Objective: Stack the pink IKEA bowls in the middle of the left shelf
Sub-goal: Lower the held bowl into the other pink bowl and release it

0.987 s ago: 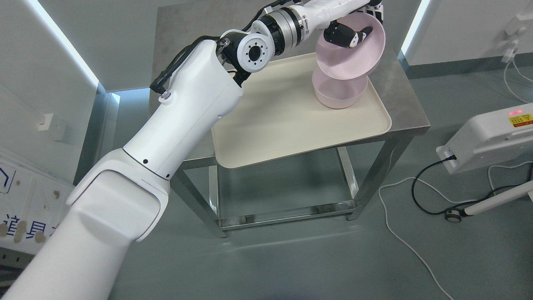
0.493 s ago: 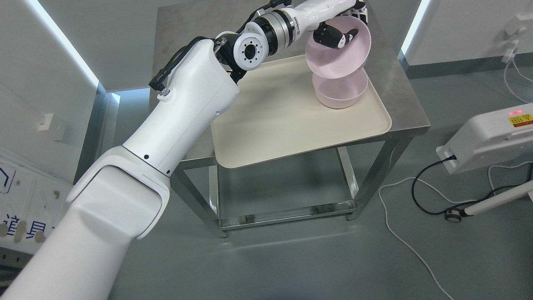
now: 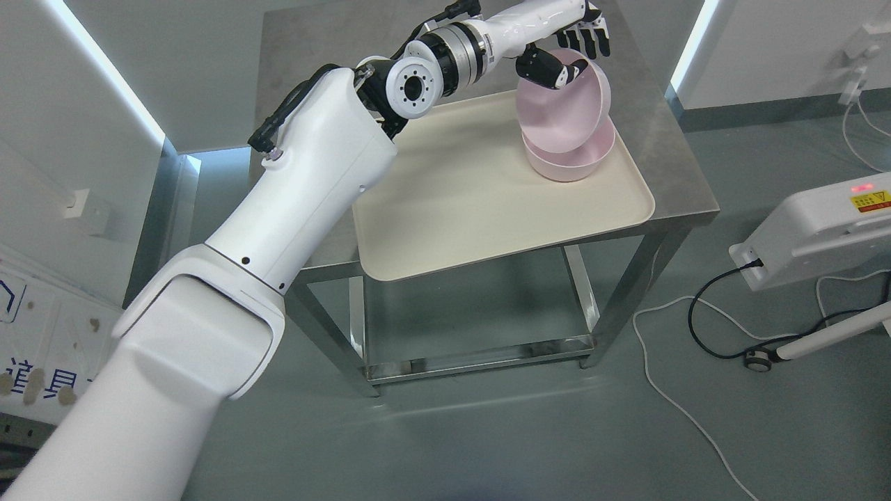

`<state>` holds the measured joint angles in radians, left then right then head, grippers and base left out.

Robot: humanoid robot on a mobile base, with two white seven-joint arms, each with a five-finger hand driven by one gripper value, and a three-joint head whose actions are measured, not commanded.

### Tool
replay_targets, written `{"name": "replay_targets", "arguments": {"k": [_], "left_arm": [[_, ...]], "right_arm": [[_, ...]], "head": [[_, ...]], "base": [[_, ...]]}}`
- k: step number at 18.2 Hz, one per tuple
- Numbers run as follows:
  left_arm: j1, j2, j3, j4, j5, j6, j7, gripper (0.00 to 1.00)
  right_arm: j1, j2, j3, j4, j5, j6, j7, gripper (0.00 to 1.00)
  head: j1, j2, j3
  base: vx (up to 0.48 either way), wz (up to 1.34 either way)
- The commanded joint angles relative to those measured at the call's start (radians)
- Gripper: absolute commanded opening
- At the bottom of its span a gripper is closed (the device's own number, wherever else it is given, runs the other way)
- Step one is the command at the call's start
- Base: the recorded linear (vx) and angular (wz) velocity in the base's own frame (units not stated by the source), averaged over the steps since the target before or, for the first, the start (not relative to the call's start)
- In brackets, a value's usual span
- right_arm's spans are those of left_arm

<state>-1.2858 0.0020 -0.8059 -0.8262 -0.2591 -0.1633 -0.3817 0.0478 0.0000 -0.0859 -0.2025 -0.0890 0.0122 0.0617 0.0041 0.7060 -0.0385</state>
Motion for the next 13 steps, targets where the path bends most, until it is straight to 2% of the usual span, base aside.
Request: {"name": "replay_targets", "arguments": {"k": [1, 3, 7, 9, 10, 13], "left_arm": [[0.003, 0.015, 0.013, 0.009, 0.005, -0.002, -0.009, 0.6], [0.011, 0.015, 0.08, -0.011, 0.008, -0.002, -0.02, 0.66], [0.037, 0.015, 0.274, -0.069, 0.015, -0.004, -0.15, 0.66], [0.063, 0.015, 0.416, -0.164, 0.174, -0.018, -0.259, 0.66], [0.088, 0.015, 0.442, -0.197, 0.239, -0.03, -0.311, 0.66], [0.296, 0.015, 0.424, -0.403, 0.256, -0.102, -0.359, 0.66]], "right_arm": [[0.001, -0.017, 0.0, 0.0, 0.0, 0.0, 0.0, 1.0], [0.0, -0.017, 0.0, 0.0, 0.0, 0.0, 0.0, 1.0], [0.0, -0.017, 0.0, 0.0, 0.0, 0.0, 0.0, 1.0], [0.0, -0.017, 0.0, 0.0, 0.0, 0.0, 0.0, 1.0], [0.0, -0.017, 0.0, 0.0, 0.0, 0.0, 0.0, 1.0], [0.0, -0.017, 0.0, 0.0, 0.0, 0.0, 0.0, 1.0]], "head": [[0.0, 0.0, 0.0], [0.0, 0.0, 0.0], [0.0, 0.0, 0.0], [0.0, 0.0, 0.0], [0.0, 0.0, 0.0], [0.0, 0.0, 0.0]], "base": [[0.0, 0.0], [0.0, 0.0], [0.0, 0.0], [0.0, 0.0], [0.0, 0.0], [0.0, 0.0]]}}
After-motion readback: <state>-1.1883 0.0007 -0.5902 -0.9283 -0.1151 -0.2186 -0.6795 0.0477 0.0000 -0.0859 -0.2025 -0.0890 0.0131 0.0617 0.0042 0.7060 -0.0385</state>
